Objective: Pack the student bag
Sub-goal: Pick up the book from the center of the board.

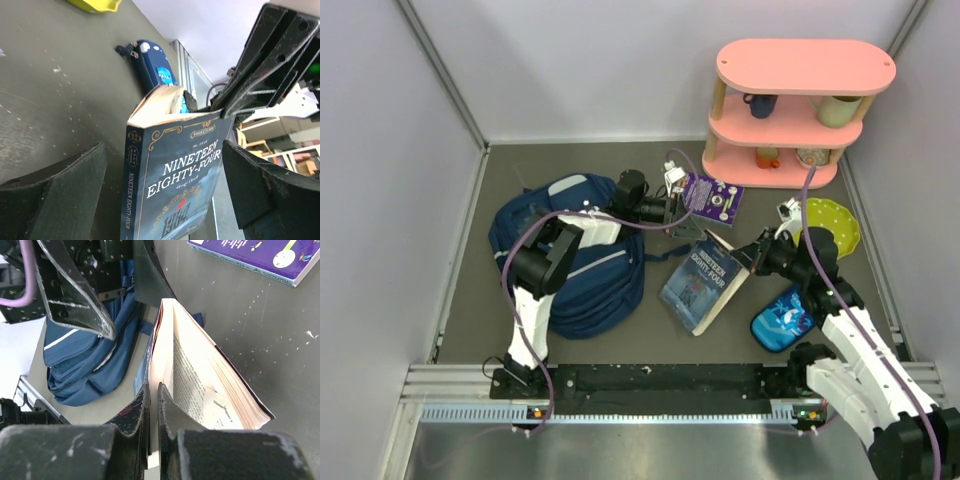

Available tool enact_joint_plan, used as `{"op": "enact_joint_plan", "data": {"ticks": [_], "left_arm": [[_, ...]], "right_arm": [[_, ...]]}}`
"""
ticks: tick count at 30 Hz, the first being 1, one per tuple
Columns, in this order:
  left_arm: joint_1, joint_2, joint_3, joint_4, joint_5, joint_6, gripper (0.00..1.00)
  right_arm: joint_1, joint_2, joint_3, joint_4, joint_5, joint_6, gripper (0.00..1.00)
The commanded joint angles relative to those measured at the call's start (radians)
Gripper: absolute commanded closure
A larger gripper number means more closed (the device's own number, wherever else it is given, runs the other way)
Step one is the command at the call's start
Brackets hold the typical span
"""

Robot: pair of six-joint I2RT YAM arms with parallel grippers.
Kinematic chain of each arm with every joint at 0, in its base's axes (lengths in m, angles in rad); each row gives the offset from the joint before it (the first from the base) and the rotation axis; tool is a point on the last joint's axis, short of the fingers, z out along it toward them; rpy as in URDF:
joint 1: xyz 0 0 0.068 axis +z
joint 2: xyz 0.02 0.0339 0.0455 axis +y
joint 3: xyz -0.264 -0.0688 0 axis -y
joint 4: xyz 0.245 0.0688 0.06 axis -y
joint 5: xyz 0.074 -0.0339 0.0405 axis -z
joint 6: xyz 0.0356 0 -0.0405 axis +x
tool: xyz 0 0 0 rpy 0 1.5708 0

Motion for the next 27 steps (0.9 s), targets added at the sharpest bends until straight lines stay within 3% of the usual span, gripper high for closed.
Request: {"op": "enact_joint_plan", "data": {"ticks": [1, 10, 11, 14, 15, 18, 21, 22, 24, 25, 27], "left_arm": [[-0.012, 0.051, -0.046, 0.338, 0.127, -0.181, 0.02], [-0.071, 0.11, -0.065, 0.531, 0.14, -0.313, 0.03], [-0.075, 0.117, -0.06, 0.547, 0.138, -0.342, 0.09], [-0.083, 0.135, -0.063, 0.637, 0.134, -0.42, 0.48], [-0.083, 0.14, -0.066, 0.657, 0.132, -0.44, 0.77], [-0.08, 0.144, -0.078, 0.717, 0.124, -0.491, 1.0], [-0.074, 0.114, -0.111, 0.723, 0.101, -0.498, 1.0], [-0.071, 0.08, -0.137, 0.722, 0.091, -0.497, 1.0], [-0.057, 0.033, -0.169, 0.685, 0.057, -0.471, 1.0], [-0.051, -0.027, -0.199, 0.646, 0.045, -0.445, 1.0], [-0.031, -0.099, -0.227, 0.459, 0.014, -0.318, 1.0]], "right_arm": [[0.009, 0.003, 0.05, 0.107, -0.049, -0.015, 1.0], [0.008, 0.008, 0.047, 0.119, -0.053, -0.007, 1.0], [0.009, 0.008, 0.047, 0.121, -0.055, -0.007, 1.0], [0.009, 0.009, 0.045, 0.119, -0.045, -0.007, 1.0], [0.009, 0.011, 0.044, 0.121, -0.039, -0.006, 1.0], [0.009, 0.012, 0.044, 0.113, -0.021, -0.006, 1.0], [0.009, 0.009, 0.051, 0.06, 0.063, 0.003, 0.99], [0.009, 0.009, 0.069, 0.029, 0.104, 0.006, 0.78], [0.008, -0.014, 0.083, -0.046, 0.204, -0.001, 0.52], [0.009, -0.023, 0.097, -0.072, 0.247, 0.006, 0.27], [0.008, -0.066, 0.106, -0.12, 0.326, 0.003, 0.18]]}}
